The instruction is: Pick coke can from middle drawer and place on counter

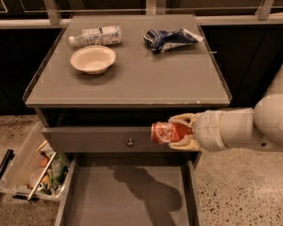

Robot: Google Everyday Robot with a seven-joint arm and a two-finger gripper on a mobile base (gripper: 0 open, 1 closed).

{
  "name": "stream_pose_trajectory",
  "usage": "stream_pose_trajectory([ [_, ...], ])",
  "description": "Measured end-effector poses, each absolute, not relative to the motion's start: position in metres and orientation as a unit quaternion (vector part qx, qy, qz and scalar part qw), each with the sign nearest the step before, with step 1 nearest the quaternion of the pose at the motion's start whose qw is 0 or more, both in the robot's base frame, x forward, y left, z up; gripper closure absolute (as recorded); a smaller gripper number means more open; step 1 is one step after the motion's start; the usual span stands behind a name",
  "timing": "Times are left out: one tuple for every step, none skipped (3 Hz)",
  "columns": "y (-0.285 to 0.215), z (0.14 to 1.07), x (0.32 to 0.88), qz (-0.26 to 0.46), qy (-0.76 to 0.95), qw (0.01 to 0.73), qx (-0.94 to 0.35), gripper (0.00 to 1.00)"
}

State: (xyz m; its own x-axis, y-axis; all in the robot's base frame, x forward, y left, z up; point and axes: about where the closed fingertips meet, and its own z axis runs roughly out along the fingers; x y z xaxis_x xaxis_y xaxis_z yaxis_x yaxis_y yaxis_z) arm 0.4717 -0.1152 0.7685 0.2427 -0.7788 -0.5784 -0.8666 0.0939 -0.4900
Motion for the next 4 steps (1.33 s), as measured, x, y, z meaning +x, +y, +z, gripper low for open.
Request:
stream_pose_trajectory([
  [-0.139,0.826,0.476,0.031,0.600,0.440,-0.667,1.00],
  [-0.164,0.890,0.494,0.011,0.589,0.463,-0.662,1.00],
  [-0.168,0.913,0.500,-0.002,0.582,0.475,-0.660,1.00],
  [-0.167,0.914,0.502,-0.002,0.582,0.476,-0.660,1.00],
])
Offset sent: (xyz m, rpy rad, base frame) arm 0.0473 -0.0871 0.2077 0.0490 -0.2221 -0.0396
